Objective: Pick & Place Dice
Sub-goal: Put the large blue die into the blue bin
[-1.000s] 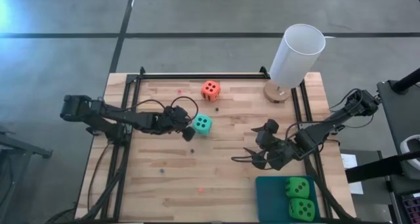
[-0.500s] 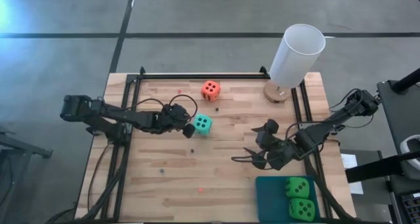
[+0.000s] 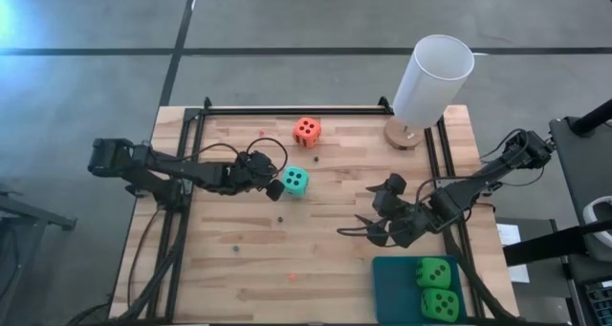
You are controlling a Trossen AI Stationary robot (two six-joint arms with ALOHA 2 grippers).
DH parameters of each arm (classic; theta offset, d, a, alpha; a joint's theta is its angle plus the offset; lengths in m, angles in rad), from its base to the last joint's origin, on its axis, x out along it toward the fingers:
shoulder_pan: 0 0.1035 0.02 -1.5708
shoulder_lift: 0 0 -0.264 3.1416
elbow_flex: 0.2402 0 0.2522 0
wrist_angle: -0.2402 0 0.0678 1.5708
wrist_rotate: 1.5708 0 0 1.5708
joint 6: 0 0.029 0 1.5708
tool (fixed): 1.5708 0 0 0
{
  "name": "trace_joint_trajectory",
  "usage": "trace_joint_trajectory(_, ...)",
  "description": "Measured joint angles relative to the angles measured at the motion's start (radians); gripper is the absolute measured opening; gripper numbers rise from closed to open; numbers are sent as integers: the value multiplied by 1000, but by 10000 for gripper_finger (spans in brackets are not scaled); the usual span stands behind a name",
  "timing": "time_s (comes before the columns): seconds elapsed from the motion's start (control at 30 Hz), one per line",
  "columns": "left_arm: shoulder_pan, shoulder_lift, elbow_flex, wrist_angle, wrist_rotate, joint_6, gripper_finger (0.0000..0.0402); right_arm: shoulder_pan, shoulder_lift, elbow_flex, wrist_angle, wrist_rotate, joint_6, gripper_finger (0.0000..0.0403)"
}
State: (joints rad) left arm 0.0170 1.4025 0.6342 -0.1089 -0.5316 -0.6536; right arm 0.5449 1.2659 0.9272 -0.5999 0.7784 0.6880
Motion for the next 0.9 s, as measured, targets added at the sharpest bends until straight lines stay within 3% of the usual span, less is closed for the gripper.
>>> trace_joint_trajectory(0.9, 0, 0, 0, 0, 0, -1, 17, 0, 0, 0, 14, -51, 20, 400)
